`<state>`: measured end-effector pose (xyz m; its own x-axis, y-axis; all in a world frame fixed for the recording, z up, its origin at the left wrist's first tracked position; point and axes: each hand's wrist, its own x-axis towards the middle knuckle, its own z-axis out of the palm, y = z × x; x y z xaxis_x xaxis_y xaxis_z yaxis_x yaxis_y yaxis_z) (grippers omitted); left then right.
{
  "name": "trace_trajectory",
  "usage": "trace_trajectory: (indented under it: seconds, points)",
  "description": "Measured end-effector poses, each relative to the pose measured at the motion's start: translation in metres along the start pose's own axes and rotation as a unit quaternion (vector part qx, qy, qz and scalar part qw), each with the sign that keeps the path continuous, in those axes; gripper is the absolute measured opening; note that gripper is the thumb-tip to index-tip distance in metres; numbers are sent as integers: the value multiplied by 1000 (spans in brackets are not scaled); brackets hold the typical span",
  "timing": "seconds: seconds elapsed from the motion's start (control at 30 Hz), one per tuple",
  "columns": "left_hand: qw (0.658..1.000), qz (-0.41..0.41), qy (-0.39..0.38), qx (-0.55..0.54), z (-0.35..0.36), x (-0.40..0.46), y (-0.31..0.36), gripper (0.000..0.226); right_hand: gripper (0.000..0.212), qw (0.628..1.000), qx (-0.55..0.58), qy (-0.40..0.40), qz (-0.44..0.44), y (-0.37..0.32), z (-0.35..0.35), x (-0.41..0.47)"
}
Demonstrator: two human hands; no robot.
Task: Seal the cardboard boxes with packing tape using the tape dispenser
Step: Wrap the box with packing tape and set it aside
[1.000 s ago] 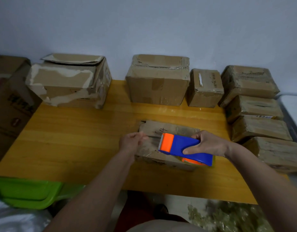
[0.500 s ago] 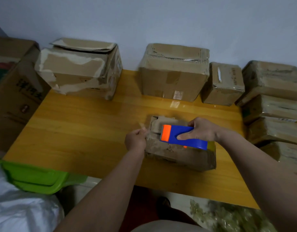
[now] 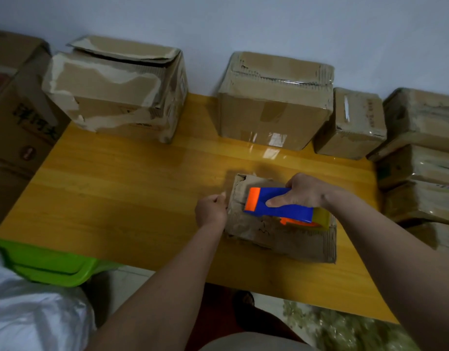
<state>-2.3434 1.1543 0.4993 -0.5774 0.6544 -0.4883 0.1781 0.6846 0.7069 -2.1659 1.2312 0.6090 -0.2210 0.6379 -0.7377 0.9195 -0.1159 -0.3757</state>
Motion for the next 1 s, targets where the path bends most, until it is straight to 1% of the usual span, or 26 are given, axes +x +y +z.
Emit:
trace_trajectory:
  seconds: [0.07,0.13,0.17,0.23,0.27,0.3,0.33,0.37,0.4,0.43,0.47,0.53,0.57,0.6,0.63,0.67,0.7,0.73,0.77,0.8,0.83,0.87,0.9,1.0]
  points:
    - [999,14,-6,40,4,0,-3,50,59,1000,1,-8,5,-1,-1,1]
    - [997,8,-17,69,7,-1,-4,54,61,1000,-2,-12,11,-2,-1,2]
    - [996,-4,-30,84,7,-1,-2,51,62,1000,-5,-12,11,-2,0,3]
    - [989,-51,-65,121,4,2,0,38,63,1000,-6,-13,11,-2,0,3]
    - [986,-72,-58,135,1,3,-1,33,62,1000,-5,-14,12,-2,-1,3]
    - [988,-60,-30,139,-1,2,-3,32,60,1000,-4,-16,13,-2,-1,3]
    - [993,-11,4,120,-3,-2,-5,36,59,1000,-3,-17,14,-2,-2,3]
    - [994,69,23,84,-4,-10,-7,40,59,1000,-4,-18,15,-2,-2,3]
    - [986,154,10,59,-3,-20,-10,43,60,1000,-5,-18,14,-2,-2,3]
    - [976,211,-30,49,1,-27,-14,44,60,1000,-6,-17,12,-2,-2,4]
    - [968,231,-78,58,4,-32,-18,46,60,1000,-6,-17,10,-2,-2,4]
    - [962,198,-160,95,3,-30,-25,50,60,1000,-4,-23,9,-2,-3,4]
    - [960,182,-185,109,1,-25,-27,54,60,1000,-2,-25,9,-2,-3,4]
    - [953,187,-203,122,-3,-20,-28,60,60,1000,-1,-27,9,-2,-4,3]
    - [941,216,-218,146,-7,-17,-27,71,60,1000,-1,-28,8,-2,-4,3]
    - [919,260,-230,185,-10,-14,-26,88,60,1000,0,-29,8,-2,-5,4]
    - [887,310,-239,246,-13,-10,-24,107,60,999,0,-32,9,-2,-6,4]
    - [841,361,-241,322,-15,-6,-20,124,59,999,-2,-33,10,-2,-6,4]
    - [789,405,-234,398,-16,-1,-17,135,59,999,-6,-33,11,-3,-6,4]
    - [740,440,-220,458,-16,4,-13,142,58,999,-11,-33,12,-3,-6,5]
    - [700,465,-204,501,-16,9,-9,144,58,999,-15,-34,12,-2,-7,5]
    - [673,480,-190,530,-14,12,-6,144,57,999,-18,-38,14,-2,-6,6]
    - [659,485,-181,546,-13,13,-4,143,58,999,-22,-41,16,-1,-6,6]
    - [652,484,-170,559,-10,13,-4,139,61,998,-30,-52,23,3,-9,5]
